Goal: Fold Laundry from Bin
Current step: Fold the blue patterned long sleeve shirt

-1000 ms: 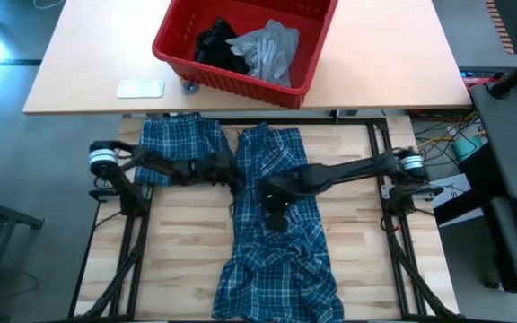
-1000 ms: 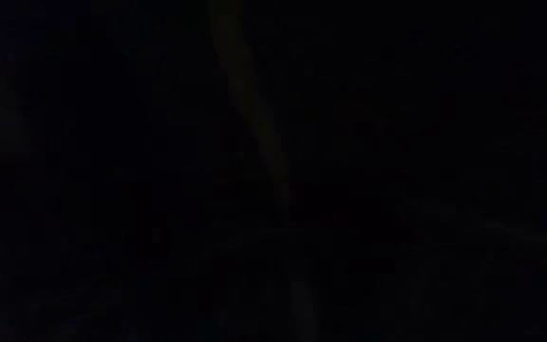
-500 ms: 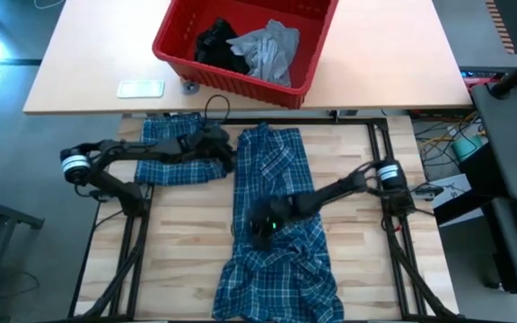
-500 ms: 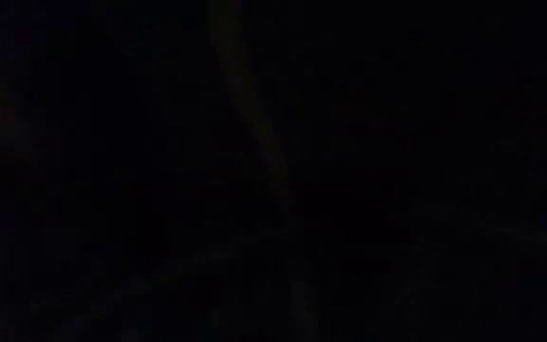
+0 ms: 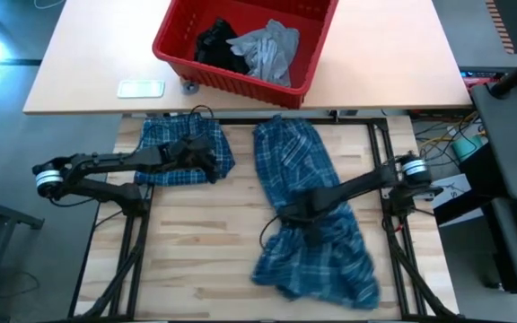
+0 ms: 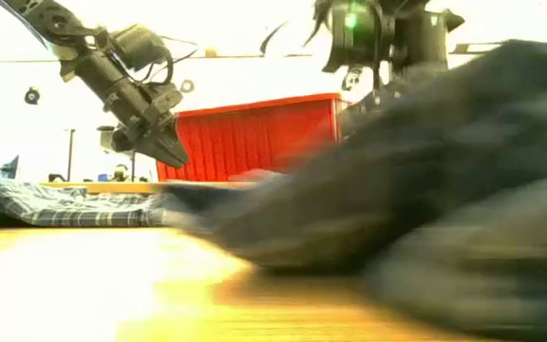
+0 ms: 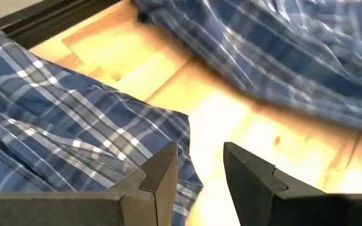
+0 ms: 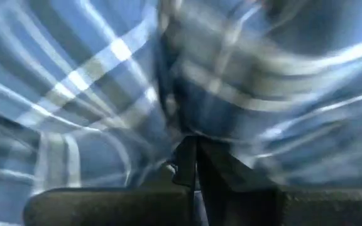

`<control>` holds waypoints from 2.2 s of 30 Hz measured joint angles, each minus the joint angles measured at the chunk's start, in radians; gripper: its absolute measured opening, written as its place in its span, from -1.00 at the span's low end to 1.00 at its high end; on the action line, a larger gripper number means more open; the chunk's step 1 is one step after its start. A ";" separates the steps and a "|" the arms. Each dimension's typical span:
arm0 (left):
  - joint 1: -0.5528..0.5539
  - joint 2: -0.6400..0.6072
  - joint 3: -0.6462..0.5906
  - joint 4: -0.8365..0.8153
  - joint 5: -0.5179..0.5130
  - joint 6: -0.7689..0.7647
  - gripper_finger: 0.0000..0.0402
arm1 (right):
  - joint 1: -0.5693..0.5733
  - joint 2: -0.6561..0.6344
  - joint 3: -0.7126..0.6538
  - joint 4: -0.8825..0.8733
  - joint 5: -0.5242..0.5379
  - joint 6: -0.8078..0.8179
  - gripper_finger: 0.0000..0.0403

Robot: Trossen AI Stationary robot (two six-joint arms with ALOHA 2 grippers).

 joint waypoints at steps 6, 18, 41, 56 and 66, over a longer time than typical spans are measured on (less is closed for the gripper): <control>0.002 0.113 0.125 0.009 -0.003 0.056 -0.44 | 0.006 -0.203 -0.031 0.156 -0.008 0.110 -0.96; -0.113 0.628 0.502 0.187 0.151 0.289 -0.44 | 0.222 -0.124 -0.280 0.484 0.032 0.549 -0.96; -0.306 0.878 0.584 -0.065 0.214 0.468 -0.82 | 0.525 -0.213 -0.003 -0.034 0.036 0.757 -0.79; -0.406 0.646 0.300 0.018 0.074 0.251 -0.94 | 0.473 -0.030 -0.218 0.247 -0.157 0.658 -0.52; -0.659 0.706 0.361 0.156 0.077 -0.169 -0.94 | 0.338 -0.194 -0.286 -0.301 0.084 0.370 -0.94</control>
